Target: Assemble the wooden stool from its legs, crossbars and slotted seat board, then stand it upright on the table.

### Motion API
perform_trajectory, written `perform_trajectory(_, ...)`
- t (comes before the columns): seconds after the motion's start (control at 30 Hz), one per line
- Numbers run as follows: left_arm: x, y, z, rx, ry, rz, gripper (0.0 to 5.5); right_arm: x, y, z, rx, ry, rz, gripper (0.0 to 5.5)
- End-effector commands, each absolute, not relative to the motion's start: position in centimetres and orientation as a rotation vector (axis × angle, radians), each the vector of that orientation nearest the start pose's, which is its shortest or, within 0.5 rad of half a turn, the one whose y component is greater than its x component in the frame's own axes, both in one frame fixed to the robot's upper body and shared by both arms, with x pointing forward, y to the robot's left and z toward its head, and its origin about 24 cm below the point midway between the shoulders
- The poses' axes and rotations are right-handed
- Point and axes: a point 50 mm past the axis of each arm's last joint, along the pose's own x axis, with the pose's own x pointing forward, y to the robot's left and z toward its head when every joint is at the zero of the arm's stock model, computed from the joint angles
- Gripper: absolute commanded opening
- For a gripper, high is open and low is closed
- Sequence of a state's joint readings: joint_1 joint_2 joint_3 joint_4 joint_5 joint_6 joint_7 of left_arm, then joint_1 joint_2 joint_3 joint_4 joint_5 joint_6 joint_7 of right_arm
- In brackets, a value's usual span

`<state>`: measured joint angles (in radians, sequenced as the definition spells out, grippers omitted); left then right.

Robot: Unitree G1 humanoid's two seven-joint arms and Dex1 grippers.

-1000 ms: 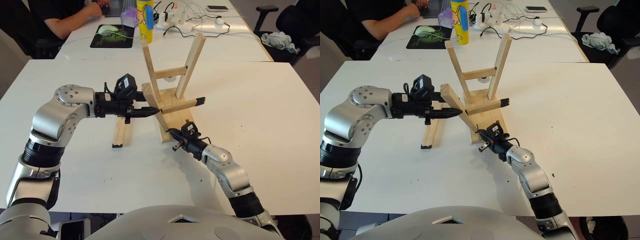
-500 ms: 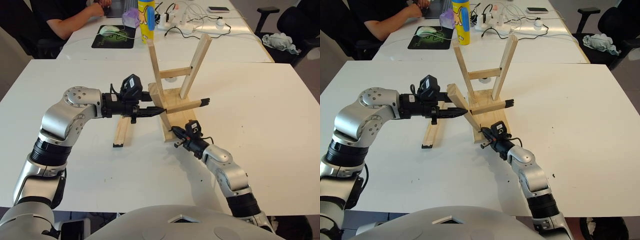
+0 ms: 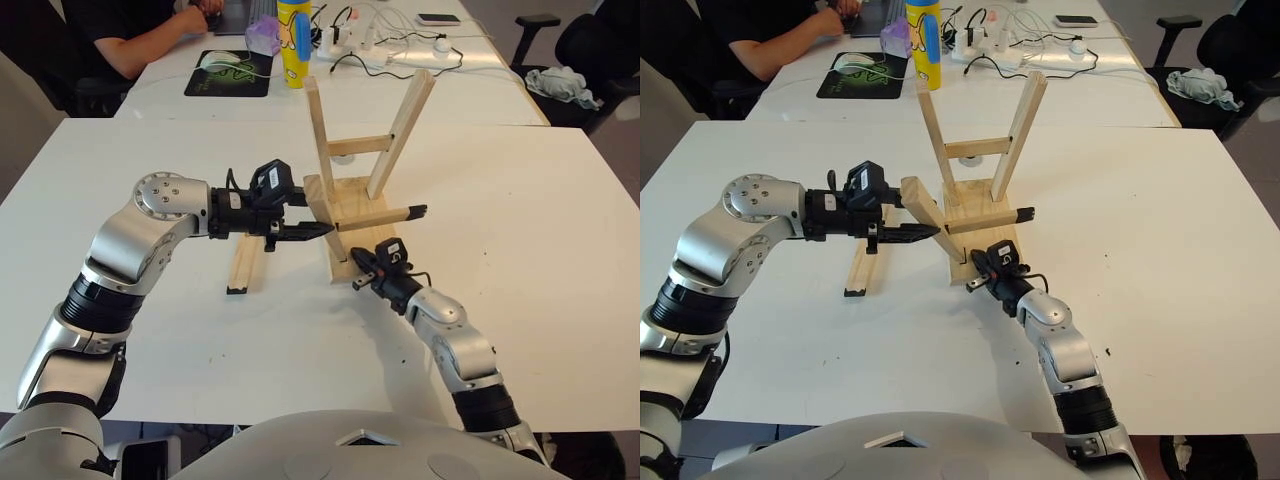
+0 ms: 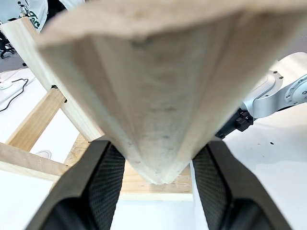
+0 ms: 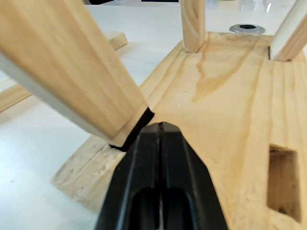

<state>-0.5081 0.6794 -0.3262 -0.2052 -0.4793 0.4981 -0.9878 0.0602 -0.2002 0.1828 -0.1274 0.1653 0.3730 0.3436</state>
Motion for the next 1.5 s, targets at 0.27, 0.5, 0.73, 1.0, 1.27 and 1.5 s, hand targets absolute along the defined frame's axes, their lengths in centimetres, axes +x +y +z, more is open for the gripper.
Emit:
perform_trajectory(0.27, 26.9, 12.9, 8.5, 0.187, 0.636, -1.221, 2.06, 20.4, -13.5, -1.5, -0.108, 0.552, 0.53, 0.0)
perform_trajectory(0.5, 26.5, 13.1, 7.4, 0.313, 0.653, -1.24, 2.06, 19.7, -12.9, -2.2, -0.151, 0.618, 0.574, 0.0)
perform_trajectory(0.73, 26.2, 14.2, 6.4, 0.402, 0.671, -1.246, 2.06, 19.6, -12.8, -2.2, -0.155, 0.625, 0.588, 0.0)
perform_trajectory(1.0, 27.2, 14.3, 6.0, 0.338, 0.658, -1.193, 2.06, 19.6, -12.6, -2.3, -0.164, 0.633, 0.599, 0.0)
perform_trajectory(1.27, 27.9, 14.3, 10.1, 0.173, 0.363, -1.176, 2.8, 19.9, -12.9, -2.3, -0.158, 0.628, 0.581, 0.0)
perform_trajectory(1.5, 25.5, 18.3, 13.9, 0.143, 0.302, -1.157, 2.96, 19.9, -13.1, -2.4, -0.156, 0.626, 0.561, 0.0)
